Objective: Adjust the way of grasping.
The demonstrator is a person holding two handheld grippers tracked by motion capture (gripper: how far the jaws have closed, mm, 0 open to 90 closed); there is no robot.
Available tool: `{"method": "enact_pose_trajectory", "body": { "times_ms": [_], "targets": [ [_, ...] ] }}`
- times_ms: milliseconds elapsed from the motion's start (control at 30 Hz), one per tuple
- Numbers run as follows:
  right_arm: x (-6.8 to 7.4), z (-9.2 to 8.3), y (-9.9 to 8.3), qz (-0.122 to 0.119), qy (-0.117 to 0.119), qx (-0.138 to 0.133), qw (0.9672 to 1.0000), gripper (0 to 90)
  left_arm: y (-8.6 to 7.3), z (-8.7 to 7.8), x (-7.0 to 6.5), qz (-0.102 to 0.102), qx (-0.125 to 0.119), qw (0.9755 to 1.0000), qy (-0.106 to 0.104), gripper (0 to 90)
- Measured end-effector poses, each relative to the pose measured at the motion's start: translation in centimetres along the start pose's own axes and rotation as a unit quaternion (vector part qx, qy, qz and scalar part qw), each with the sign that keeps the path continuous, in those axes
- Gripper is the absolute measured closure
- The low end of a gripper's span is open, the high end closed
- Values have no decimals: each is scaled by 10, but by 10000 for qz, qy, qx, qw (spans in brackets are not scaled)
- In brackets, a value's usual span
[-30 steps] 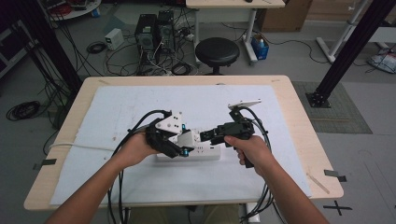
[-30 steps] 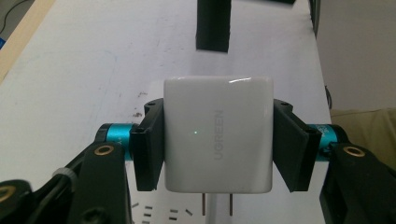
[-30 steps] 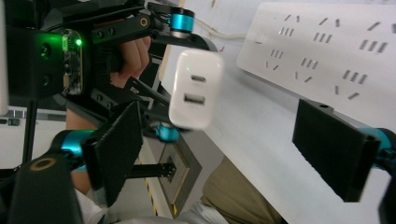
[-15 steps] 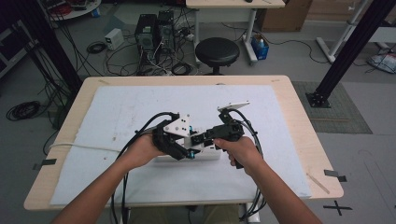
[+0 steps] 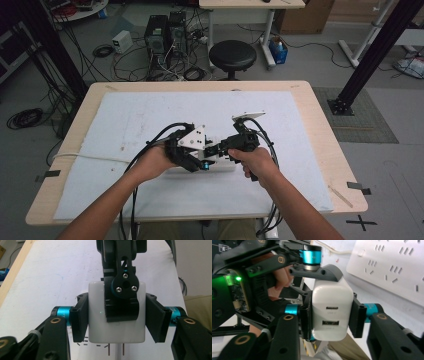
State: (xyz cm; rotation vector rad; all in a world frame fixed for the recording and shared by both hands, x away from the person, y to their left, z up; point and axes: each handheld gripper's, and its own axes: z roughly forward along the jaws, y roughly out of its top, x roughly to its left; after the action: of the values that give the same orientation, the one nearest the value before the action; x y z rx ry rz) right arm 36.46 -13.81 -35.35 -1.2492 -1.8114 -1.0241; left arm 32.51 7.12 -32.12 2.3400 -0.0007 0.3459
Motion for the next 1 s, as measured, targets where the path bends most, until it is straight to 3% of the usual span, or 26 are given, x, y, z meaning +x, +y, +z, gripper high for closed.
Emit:
{"method": "enact_pose_trajectory", "body": {
  "times_ms": [200,300,333,367,400,433,467,600,667,833,933,1000],
  "targets": [
    [-4,2,-1,-15,-19,-122,9999,619,0,2,1,-8,53,10000,37,419],
    [-9,1,-2,-215,-293,-279,9990,620,-1,0,3,-242,101,9996,68,263],
    [-11,-2,-2,-296,-383,-374,9981,620,-3,-2,3,-229,157,9996,66,252],
    [-13,-8,-3,-470,-641,-507,9955,620,-5,-3,4,-230,258,9994,55,249],
    [-13,-8,-3,-470,-641,-507,9955,620,-9,-5,4,-275,332,9991,62,249],
    [-15,-15,-5,-632,-860,-591,9925,620,-12,-7,6,-341,393,9986,69,217],
    [-15,-15,-5,-632,-860,-591,9925,620,-16,-9,8,-452,415,9981,64,217],
    [-18,-29,-8,-942,-1283,-672,9850,620,-32,-22,15,-724,635,9952,151,217],
    [-19,-36,-10,-1031,-1377,-676,9828,620,-41,-29,18,-907,735,9930,160,217],
    [-22,-53,-14,-1325,-1834,-642,9719,620,-63,-48,27,-1342,1027,9854,202,217],
    [-21,-63,-16,-1482,-2094,-642,9644,620,-77,-61,32,-1577,1253,9791,287,217],
    [-19,-70,-18,-1651,-2356,-626,9557,620,-86,-70,35,-1770,1350,9743,349,217]
  ]
}}
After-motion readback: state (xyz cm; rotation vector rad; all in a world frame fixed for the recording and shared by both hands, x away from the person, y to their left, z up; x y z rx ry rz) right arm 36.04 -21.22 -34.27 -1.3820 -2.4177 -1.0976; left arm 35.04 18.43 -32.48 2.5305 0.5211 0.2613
